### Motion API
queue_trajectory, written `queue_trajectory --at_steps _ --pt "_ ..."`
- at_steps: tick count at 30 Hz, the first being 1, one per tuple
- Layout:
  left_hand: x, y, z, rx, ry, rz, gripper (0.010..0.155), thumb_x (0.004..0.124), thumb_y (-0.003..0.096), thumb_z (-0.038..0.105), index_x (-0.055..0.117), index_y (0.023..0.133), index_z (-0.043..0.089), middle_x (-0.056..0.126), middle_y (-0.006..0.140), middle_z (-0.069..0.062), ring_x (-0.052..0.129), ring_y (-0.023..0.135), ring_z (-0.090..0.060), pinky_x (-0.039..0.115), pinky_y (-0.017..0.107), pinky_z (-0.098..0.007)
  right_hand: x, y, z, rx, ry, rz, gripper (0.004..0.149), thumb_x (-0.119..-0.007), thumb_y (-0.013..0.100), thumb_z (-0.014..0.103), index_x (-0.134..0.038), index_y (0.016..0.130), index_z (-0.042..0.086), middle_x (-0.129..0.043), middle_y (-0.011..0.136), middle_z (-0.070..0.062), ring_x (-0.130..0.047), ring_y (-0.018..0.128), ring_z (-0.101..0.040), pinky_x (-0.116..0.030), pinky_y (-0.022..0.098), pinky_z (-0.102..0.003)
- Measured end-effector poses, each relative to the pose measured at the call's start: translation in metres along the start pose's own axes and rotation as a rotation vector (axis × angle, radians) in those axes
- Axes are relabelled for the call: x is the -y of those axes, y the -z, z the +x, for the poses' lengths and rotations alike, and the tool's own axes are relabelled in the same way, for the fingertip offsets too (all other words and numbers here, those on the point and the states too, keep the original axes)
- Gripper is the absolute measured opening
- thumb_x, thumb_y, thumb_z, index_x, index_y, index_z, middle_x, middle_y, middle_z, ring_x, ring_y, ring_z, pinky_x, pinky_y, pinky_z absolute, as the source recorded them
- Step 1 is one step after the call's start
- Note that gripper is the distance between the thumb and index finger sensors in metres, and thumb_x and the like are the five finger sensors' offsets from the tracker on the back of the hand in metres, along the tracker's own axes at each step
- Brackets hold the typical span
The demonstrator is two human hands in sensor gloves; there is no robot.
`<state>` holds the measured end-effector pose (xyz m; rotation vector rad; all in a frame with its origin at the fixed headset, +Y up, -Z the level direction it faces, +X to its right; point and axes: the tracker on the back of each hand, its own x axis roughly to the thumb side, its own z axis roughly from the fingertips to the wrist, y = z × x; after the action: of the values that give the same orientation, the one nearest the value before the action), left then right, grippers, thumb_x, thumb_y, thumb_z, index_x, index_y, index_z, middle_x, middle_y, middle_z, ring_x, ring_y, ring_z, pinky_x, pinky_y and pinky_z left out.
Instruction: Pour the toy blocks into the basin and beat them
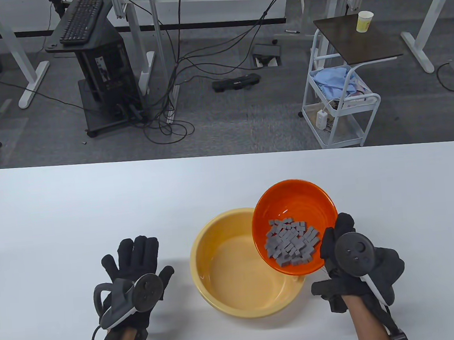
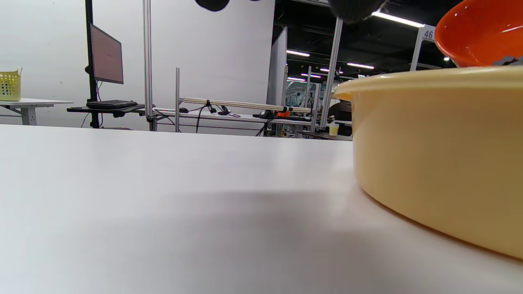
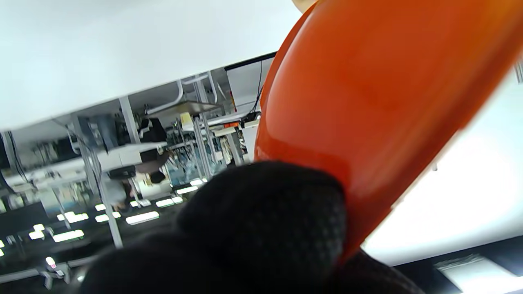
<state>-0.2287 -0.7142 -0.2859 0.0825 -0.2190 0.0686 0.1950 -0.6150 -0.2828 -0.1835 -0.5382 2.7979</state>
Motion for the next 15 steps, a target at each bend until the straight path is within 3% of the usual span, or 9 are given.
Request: queue_trajectory --at_steps 15 --pt "-0.003 0.001 -0.004 -0.004 -0.041 0.009 0.075 0.051 0.07 0.05 0.025 0.122 0.004 0.027 0.128 -0.031 0.027 0.115 -0.065 0.022 0.067 -0.089 -0.01 -0.004 0.046 0.257 -0.304 -0.173 0.045 -0.075 0.064 0.021 -0.062 0.095 -0.009 -0.092 0.065 -0.022 -0.101 0.024 -0.023 -0.091 0.015 -0.025"
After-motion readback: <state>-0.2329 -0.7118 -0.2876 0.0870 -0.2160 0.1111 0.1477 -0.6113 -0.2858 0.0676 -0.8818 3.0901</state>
